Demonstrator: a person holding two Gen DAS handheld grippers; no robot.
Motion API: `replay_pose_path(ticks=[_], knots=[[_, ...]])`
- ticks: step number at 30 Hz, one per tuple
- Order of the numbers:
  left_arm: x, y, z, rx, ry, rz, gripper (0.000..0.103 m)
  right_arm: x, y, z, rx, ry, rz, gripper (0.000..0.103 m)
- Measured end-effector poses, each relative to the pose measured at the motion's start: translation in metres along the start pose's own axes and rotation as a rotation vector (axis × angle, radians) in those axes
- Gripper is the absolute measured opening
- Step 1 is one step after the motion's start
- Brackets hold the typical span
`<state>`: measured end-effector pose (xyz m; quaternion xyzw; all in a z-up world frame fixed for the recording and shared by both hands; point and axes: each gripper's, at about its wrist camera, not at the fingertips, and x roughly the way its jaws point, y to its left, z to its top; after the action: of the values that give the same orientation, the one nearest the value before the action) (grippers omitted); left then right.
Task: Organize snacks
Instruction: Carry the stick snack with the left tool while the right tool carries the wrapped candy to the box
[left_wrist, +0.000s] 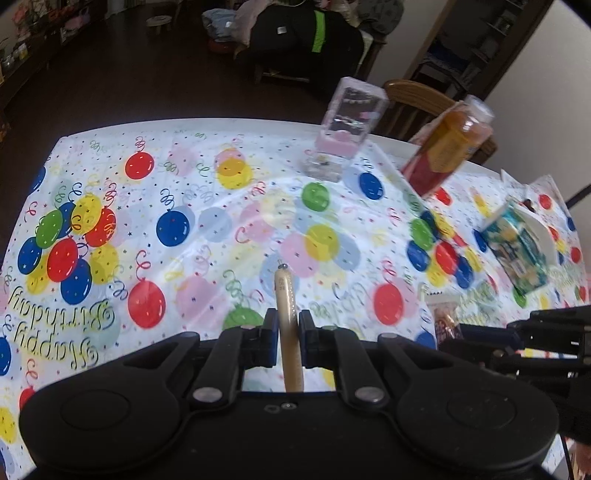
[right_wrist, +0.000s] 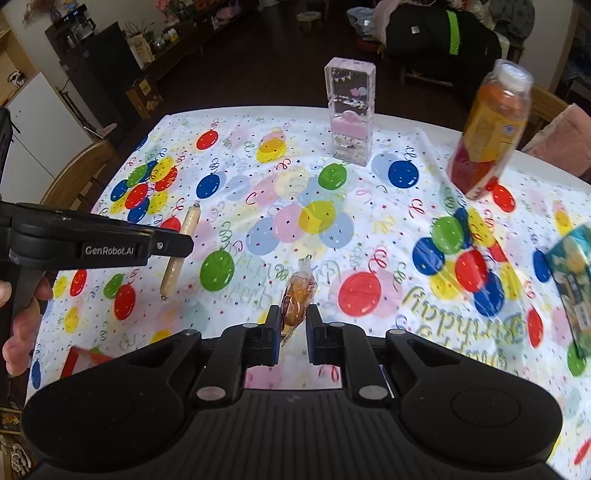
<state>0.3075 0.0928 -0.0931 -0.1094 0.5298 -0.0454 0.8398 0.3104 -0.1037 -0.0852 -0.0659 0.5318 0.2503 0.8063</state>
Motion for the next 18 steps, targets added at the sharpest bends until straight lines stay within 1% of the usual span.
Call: replay_pose_path(ticks=[2,9,18], knots=[[-0.01,-0.004,-0.007,0.012,-0.004,-0.011,0.009,-0.011,0.002,-0.006,0.008,-0.008,-0.012,0.013],[-0.04,-0.016,-0.034,0.056,-0.007,-0.054,0.009,-0.045,0.012,-0.032,0.015,-0.03,-0.012,0.013],[-0.067,-0.029,-0.074,0.112,0.008,-0.102,0.009,-0.08,0.027,-0.072,0.013,-0.059,-0.009,0.013]])
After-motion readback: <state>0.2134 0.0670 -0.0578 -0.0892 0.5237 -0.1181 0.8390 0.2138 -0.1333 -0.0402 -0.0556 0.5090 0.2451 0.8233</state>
